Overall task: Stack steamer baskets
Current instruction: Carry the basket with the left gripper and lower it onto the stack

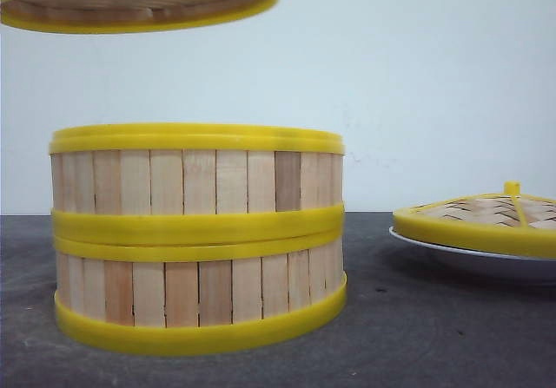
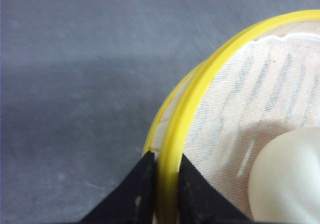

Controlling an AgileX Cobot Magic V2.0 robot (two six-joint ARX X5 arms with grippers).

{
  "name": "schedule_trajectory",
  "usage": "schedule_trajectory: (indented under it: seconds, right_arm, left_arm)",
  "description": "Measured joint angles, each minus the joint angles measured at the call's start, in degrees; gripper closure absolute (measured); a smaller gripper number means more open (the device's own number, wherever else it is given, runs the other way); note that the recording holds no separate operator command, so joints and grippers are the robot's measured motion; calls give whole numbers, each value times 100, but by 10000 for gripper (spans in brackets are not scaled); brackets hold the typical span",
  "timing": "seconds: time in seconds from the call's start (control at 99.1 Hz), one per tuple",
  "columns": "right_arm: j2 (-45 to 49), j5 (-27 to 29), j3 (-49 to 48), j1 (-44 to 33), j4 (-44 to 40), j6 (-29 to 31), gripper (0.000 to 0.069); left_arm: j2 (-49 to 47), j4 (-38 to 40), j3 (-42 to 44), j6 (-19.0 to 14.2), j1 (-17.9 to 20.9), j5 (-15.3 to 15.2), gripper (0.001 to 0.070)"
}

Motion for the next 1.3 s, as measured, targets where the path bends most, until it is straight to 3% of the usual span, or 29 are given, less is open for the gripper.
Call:
schedule_trajectory:
  seconds: [0.182, 0.393, 0.494, 0.696, 0.817, 1.301]
  right_arm:
    - [0, 0, 0, 0, 0, -17, 386]
    - [0, 0, 0, 0, 0, -17, 386]
    - [0, 0, 0, 0, 0, -17, 386]
    - [0, 0, 0, 0, -2, -17, 386]
    - [0, 0, 0, 0, -15, -17, 386]
    - [0, 0, 0, 0, -116, -17, 386]
  left_arm:
    - [166, 72, 0, 83, -535, -9, 681]
    - [557, 76, 0, 162, -804, -72, 681]
    - [748, 81, 0, 208, -925, -251, 681]
    - [1110, 83, 0, 256, -1040, -393, 681]
    - [1191, 83, 0, 339, -1115, -647, 681]
    - [1255, 133, -28, 376, -1115, -667, 681]
